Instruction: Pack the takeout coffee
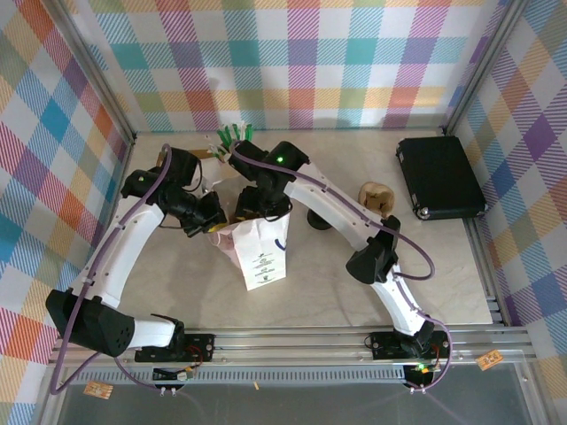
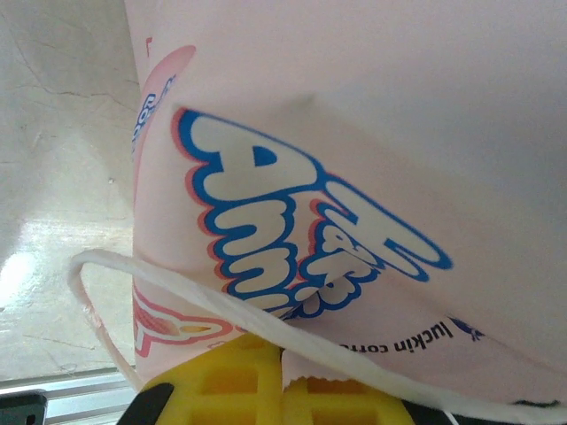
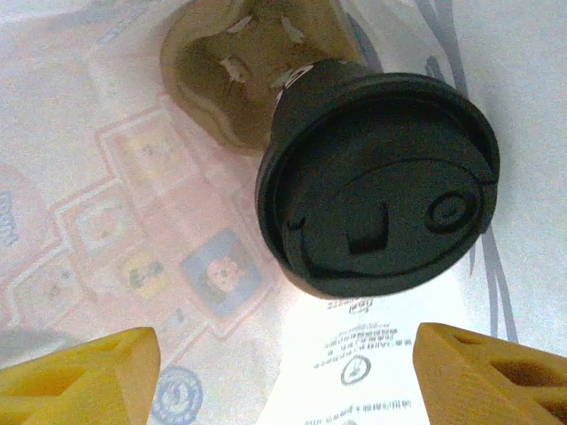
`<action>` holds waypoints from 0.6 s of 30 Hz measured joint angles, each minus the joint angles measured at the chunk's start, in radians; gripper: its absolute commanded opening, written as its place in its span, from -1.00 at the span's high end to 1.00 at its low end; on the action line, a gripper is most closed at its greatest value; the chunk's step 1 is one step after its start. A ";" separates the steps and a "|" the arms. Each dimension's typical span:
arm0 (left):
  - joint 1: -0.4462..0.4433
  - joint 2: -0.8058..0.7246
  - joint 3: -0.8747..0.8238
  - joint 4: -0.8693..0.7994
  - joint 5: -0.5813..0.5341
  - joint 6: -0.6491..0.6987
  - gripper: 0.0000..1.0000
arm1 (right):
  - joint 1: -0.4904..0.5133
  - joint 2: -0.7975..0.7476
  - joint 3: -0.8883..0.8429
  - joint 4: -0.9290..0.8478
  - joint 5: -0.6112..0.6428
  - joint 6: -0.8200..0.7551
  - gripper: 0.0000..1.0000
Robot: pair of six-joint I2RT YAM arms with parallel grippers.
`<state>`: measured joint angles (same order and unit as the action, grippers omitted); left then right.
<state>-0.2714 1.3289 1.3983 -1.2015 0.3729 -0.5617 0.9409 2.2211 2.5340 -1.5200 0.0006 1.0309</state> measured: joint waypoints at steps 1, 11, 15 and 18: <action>0.000 0.000 0.000 0.000 0.000 -0.003 1.00 | -0.001 -0.002 0.003 -0.005 -0.006 -0.002 -0.47; 0.000 -0.001 0.008 0.008 0.009 -0.018 1.00 | -0.005 -0.003 0.059 -0.018 -0.048 -0.068 -0.24; -0.011 -0.005 0.030 0.045 0.035 0.003 1.00 | -0.005 -0.016 0.060 -0.001 -0.055 -0.136 -0.09; -0.024 -0.019 0.043 0.074 0.048 0.019 1.00 | -0.005 -0.064 0.032 0.038 -0.055 -0.184 -0.08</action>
<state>-0.2958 1.3098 1.4414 -1.1275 0.4210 -0.5426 0.9356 2.1567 2.5664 -1.4818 -0.0540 0.8467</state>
